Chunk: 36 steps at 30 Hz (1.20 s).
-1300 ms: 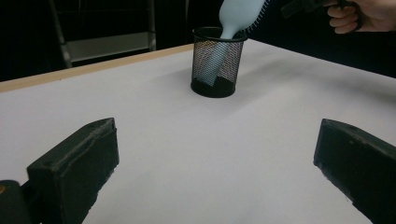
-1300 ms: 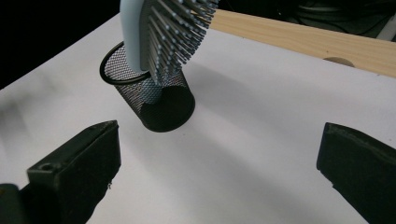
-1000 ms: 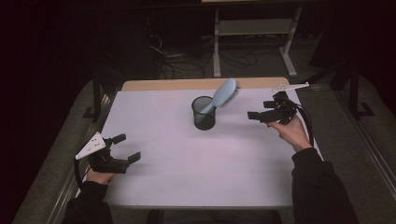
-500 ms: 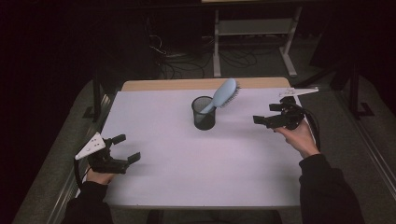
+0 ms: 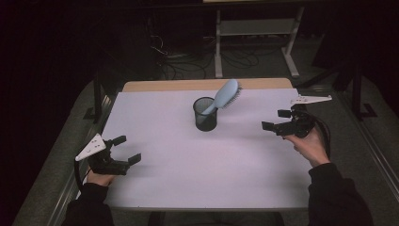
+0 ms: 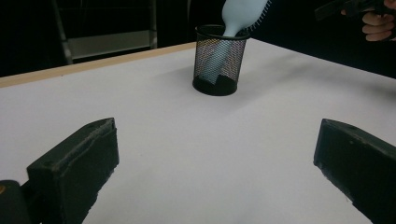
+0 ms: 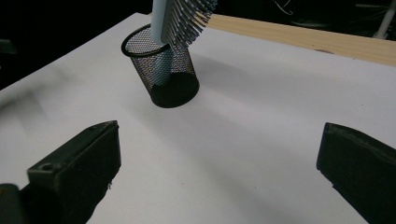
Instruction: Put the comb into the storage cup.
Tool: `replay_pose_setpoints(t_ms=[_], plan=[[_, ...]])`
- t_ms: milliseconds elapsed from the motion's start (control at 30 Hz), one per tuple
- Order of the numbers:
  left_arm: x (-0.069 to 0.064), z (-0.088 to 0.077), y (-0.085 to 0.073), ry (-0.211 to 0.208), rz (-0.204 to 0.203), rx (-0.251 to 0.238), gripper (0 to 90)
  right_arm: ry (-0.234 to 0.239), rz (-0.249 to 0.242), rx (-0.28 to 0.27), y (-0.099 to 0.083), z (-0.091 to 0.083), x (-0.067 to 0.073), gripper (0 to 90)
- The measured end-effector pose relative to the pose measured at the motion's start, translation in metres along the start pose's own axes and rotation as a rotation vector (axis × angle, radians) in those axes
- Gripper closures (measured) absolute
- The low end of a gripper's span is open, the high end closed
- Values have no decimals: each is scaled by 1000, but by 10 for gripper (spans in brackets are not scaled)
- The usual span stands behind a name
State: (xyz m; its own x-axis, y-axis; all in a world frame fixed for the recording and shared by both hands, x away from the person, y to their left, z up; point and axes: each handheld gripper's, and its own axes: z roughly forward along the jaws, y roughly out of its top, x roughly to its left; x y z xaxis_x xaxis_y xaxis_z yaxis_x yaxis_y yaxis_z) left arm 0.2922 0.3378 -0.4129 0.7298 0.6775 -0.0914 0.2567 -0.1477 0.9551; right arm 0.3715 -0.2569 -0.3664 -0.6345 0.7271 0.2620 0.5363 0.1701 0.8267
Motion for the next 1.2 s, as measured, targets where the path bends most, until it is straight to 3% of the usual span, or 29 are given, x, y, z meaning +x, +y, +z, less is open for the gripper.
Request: replay_pose_setpoints(t_ms=[1200], plan=[[3,-1,-4,14,-16,9,0,-30,12,-21,-54,-33,-3,0]])
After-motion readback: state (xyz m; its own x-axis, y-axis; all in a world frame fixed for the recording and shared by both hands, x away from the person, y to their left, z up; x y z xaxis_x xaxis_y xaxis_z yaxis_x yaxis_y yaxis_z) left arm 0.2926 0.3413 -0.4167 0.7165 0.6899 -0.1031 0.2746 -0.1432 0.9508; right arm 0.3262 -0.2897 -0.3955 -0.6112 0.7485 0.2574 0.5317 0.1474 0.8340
